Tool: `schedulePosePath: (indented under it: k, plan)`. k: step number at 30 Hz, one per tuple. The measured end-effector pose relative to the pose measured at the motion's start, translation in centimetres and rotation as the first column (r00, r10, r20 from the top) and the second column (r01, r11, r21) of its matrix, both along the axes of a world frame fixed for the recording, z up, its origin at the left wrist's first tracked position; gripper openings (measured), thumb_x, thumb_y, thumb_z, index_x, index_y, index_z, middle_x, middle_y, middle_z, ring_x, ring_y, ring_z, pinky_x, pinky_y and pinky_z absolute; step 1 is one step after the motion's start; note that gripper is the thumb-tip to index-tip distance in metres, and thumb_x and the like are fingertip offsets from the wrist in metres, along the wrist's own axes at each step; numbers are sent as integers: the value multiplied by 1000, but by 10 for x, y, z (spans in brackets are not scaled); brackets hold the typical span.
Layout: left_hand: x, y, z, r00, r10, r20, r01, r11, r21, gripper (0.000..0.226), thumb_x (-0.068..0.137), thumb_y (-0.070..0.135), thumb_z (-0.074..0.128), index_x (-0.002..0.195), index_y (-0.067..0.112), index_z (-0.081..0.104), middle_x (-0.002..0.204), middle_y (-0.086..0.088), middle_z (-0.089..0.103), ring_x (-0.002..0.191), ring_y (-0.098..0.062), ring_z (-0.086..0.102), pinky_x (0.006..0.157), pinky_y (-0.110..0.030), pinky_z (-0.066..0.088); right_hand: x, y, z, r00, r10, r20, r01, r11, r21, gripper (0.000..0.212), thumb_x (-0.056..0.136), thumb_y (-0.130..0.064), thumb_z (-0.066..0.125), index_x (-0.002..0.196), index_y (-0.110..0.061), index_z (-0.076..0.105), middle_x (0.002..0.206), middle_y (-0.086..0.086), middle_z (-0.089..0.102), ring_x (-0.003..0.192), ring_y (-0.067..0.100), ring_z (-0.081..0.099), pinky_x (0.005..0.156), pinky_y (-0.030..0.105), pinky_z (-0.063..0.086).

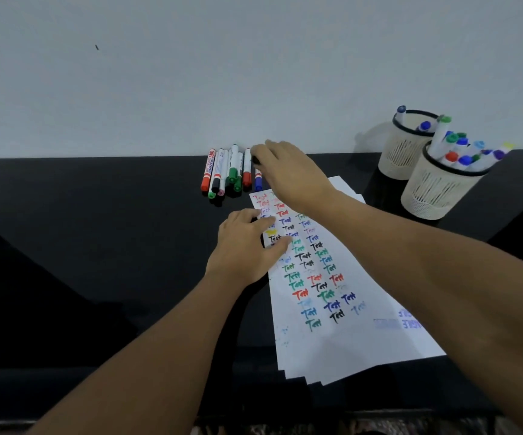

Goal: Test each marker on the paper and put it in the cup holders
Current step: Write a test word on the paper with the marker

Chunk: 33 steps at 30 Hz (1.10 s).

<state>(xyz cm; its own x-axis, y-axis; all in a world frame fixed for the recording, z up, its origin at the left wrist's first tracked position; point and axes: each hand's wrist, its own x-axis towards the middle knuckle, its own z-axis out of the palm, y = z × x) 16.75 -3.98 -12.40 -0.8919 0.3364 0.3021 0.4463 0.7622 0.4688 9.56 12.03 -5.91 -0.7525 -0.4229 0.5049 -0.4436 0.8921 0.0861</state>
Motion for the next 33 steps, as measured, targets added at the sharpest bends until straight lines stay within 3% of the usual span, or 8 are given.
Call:
schedulePosePath:
  k: [5,7,9,12,16,24,28,33]
  plan:
    - [-1,0,0,1000,4,-3,-4,1000,-18,60,88,62,64,135,24,64,140,0,54,133,-20,42,113,-41,33,39,21,13,991,-56,118,59,998,-20,36,110,-34,43,146,-30,43,107,5,48,71,21,51,56,34,47]
    - [-1,0,1,1000,9,-12,-9,1000,-17,60,88,61,65,133,23,65,137,0,56,129,-21,45,110,-42,36,53,30,11,964,-108,243,130,988,-78,43,111,-45,31,152,-37,37,109,1,47,76,19,54,62,33,48]
    - [0,0,2,1000,9,-21,-10,1000,-22,60,88,60,65,134,22,64,135,2,57,126,-19,46,108,-40,37,66,38,5,922,-111,372,186,968,-171,46,112,-43,29,155,-31,32,115,2,57,88,18,60,74,37,52]
    - [2,1,5,999,0,-33,-1,1000,-26,61,91,58,62,140,22,58,134,3,57,125,-18,46,107,-38,37,78,47,-4,868,-148,474,239,961,-138,33,111,-40,32,135,-22,46,108,2,66,89,18,63,79,44,55]
    - [5,2,8,998,-19,-60,16,999,-42,61,94,54,60,146,23,51,134,2,59,124,-19,48,107,-39,39,88,48,-7,855,-230,464,208,973,100,37,110,-49,29,134,-30,49,107,-1,68,94,21,64,79,43,55]
    - [5,1,9,984,-98,-148,94,995,-34,45,99,39,61,139,21,59,121,0,66,113,-22,54,97,-42,46,91,40,-7,855,-266,445,188,959,212,48,105,-64,24,144,-45,45,89,-6,65,78,15,59,72,39,56]
    - [5,0,8,986,-115,-124,109,993,-53,34,101,29,59,131,15,64,120,-3,66,111,-24,53,94,-46,47,91,42,-8,853,-271,445,200,959,200,47,104,-66,32,132,-34,51,84,-6,62,77,15,60,72,39,56]
    - [6,1,10,1000,-17,-26,17,1000,-8,28,104,33,50,125,17,60,118,0,57,110,-17,46,93,-38,45,102,58,-10,820,-264,509,315,949,-15,51,105,-47,47,149,-31,26,114,0,68,85,16,65,70,36,57]
